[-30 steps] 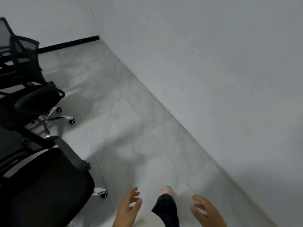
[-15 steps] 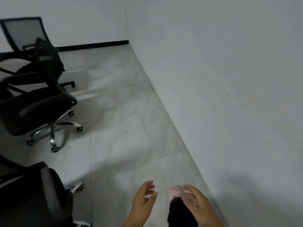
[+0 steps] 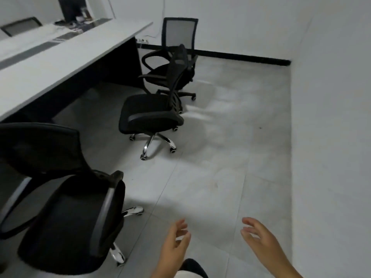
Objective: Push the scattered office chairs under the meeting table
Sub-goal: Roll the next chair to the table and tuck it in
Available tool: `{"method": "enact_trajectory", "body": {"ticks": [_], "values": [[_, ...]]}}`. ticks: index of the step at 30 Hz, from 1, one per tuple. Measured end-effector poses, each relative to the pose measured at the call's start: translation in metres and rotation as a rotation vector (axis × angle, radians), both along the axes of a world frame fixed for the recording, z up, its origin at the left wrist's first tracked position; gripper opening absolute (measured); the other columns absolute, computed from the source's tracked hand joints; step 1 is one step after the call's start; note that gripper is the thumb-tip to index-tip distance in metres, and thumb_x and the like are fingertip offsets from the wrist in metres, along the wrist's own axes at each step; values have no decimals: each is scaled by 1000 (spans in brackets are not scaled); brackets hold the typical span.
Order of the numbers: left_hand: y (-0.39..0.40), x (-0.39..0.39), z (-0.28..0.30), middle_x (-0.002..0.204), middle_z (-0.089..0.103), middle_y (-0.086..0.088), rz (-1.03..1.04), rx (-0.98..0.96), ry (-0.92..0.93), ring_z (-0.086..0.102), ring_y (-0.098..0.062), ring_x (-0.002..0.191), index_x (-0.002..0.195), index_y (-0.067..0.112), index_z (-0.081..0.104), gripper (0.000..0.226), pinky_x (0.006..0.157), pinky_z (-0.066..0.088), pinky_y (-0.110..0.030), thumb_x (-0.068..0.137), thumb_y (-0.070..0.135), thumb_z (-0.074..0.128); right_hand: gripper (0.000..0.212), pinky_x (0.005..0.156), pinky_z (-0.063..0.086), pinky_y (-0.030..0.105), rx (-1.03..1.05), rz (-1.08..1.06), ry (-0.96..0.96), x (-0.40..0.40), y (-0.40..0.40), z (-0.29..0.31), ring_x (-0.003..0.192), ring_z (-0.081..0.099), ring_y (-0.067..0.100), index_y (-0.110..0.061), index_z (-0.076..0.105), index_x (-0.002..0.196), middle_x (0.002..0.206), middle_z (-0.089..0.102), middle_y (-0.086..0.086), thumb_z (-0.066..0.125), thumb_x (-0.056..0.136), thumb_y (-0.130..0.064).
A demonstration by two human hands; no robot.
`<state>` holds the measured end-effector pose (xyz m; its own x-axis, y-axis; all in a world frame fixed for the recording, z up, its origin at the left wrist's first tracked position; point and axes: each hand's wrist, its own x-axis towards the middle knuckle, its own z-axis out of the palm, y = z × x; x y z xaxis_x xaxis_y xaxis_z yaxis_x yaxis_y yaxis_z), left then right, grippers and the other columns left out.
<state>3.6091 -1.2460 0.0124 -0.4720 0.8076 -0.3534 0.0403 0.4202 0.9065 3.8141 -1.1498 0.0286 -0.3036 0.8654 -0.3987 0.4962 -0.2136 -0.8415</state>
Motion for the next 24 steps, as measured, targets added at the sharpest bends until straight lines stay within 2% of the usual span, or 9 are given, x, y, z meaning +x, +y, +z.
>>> {"method": "enact_trajectory", "body": {"ticks": [5, 8, 9, 12, 16, 19, 22, 24], "values": [[23, -47, -16, 91, 61, -5, 287, -88, -17, 55, 18, 62, 102, 12, 53, 29, 57, 41, 0, 81, -8, 55, 25, 59, 40, -4, -107, 80, 10, -44, 65, -14, 67, 57, -17, -17, 60, 90, 107, 61, 14, 64, 76, 3], [58, -90, -19, 93, 61, -8, 372, -101, 7, 54, 21, 61, 103, 11, 53, 29, 58, 41, 2, 81, -7, 56, 39, 59, 40, -5, -95, 135, -2, -93, 108, -16, 66, 56, -18, -45, 64, 70, 100, 63, 16, 81, 60, -13], [74, -107, -19, 95, 62, -10, 393, -87, 6, 54, 21, 62, 103, 11, 53, 29, 58, 40, 3, 81, -7, 55, 36, 58, 40, -5, -84, 133, -6, -114, 127, -16, 64, 58, -16, -44, 64, 69, 99, 64, 16, 84, 55, -17], [126, -157, -9, 96, 59, -11, 445, -7, -12, 56, 19, 65, 103, 13, 50, 24, 59, 39, 4, 83, 1, 57, 25, 56, 39, -4, -82, 204, 5, -179, 190, -11, 64, 59, -11, -15, 59, 91, 108, 62, 13, 66, 75, 1], [189, -211, 11, 96, 58, -1, 528, 104, -19, 59, 1, 76, 95, 24, 51, 23, 63, 43, 1, 82, 8, 58, 26, 59, 40, -3, -41, 340, 45, -259, 263, 7, 63, 55, -20, -16, 54, 94, 103, 60, 9, 60, 79, 4], [219, -235, 15, 96, 58, 2, 606, 110, -38, 60, 4, 74, 92, 30, 51, 23, 64, 45, -2, 73, 19, 57, 25, 61, 41, -3, -58, 460, 30, -305, 300, 9, 71, 58, -14, -19, 53, 95, 103, 59, 5, 59, 81, 1], [241, -254, 9, 95, 59, 1, 746, 81, -68, 59, 9, 69, 91, 28, 52, 21, 62, 43, -1, 78, 12, 58, 23, 59, 40, -3, -67, 588, -21, -351, 332, 4, 74, 59, -6, -17, 55, 95, 106, 59, 7, 60, 80, 0], [257, -270, 5, 93, 58, -1, 844, 40, -60, 58, 12, 65, 94, 19, 53, 26, 59, 41, 1, 82, -4, 56, 22, 58, 41, -1, -87, 660, -37, -388, 358, 2, 83, 57, 11, -16, 53, 97, 107, 58, 7, 60, 81, -2]]}}
